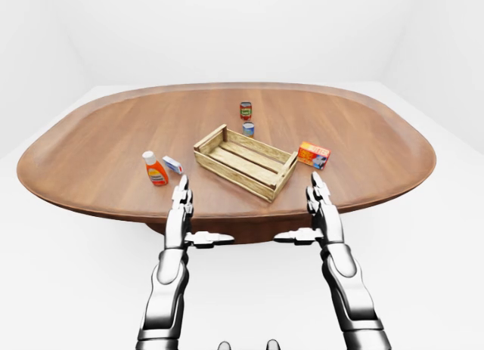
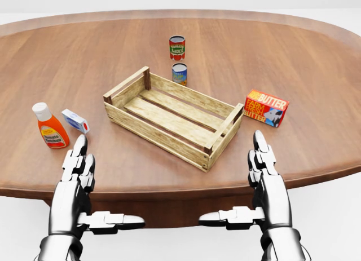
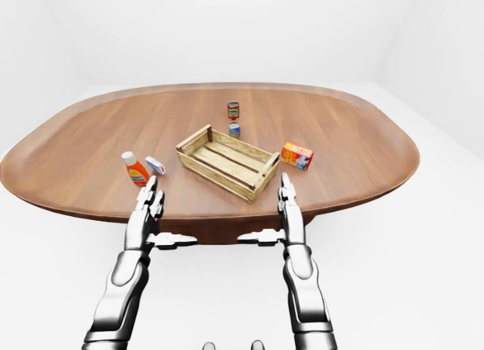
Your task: Pick up the butter and put it in the tray.
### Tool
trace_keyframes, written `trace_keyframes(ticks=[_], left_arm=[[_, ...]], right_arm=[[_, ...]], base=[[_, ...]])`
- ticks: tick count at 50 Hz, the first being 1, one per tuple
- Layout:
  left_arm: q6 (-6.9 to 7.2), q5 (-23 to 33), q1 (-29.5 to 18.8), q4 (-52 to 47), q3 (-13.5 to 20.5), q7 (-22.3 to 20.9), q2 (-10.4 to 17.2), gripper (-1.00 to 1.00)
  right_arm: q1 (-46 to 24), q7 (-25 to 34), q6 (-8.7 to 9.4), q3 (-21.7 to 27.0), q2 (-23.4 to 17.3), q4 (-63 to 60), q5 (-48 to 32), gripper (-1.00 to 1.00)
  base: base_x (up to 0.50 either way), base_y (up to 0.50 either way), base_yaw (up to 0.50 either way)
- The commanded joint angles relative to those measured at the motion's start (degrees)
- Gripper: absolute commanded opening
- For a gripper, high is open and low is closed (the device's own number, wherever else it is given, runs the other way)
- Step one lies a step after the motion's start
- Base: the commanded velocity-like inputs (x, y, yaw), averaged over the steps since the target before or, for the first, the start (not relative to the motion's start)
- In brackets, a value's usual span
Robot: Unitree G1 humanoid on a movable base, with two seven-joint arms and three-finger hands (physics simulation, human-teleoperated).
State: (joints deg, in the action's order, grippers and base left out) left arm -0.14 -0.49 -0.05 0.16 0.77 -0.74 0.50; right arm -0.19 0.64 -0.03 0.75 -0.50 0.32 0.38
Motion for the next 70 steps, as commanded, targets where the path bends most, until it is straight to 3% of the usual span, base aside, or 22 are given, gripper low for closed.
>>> trace_keyframes(ticks=[1,10,14,19,20,21,26,34,70], left_arm=[[-1.36,-0.24,-0.09,1.1,1.18,-1.3,0.65,1.0],[-1.3,0.08,0.3,0.18,1.08,-1.26,0.5,1.0],[-0.57,-0.01,0.59,-1.09,0.94,-1.36,0.41,1.0],[3.81,0.07,2.47,-11.38,0.8,-0.62,0.04,1.0],[4.97,0.03,2.71,-13.43,0.82,-0.52,0.09,1.0],[5.14,-0.33,3.02,-15.58,0.81,-0.74,0.12,1.0],[5.14,-1.48,5.41,-28.08,0.84,-1.69,0.21,1.0],[5.14,-1.79,6.69,-35.43,1.66,-2.49,-0.01,1.0],[5.14,-2.17,7.15,-35.53,1.65,-2.56,-0.26,1.0]], right_arm=[[-0.57,1.04,-0.18,1.4,-0.69,1.13,0.44,1.0],[-0.99,0.71,-0.85,1.5,-0.67,2.24,0.06,1.0],[-1.08,0.61,0.11,1.45,-0.71,1.0,-0.01,1.0],[0.15,0.4,4.91,0.75,-0.53,-6.89,-0.82,1.0],[0.42,0.42,5.03,0.58,-0.49,-8.6,-1.04,1.0],[0.71,0.44,5.03,0.42,-0.42,-10.18,-1.22,1.0],[3.42,0.61,5.03,-0.64,-0.34,-24.45,-2.64,1.0],[6.26,1.16,5.03,-1.37,-0.07,-39.61,-5.08,1.0],[5.99,0.94,5.03,-0.07,0.25,-33.83,-4.8,1.0]], base=[[0.0,0.0,0.0],[0.0,0.0,0.0],[0.0,0.0,0.0],[0.0,0.0,0.0],[0.0,0.0,0.0],[0.0,0.0,0.0],[0.0,0.0,0.0],[0.0,0.0,0.0],[0.0,-0.01,0.0]])
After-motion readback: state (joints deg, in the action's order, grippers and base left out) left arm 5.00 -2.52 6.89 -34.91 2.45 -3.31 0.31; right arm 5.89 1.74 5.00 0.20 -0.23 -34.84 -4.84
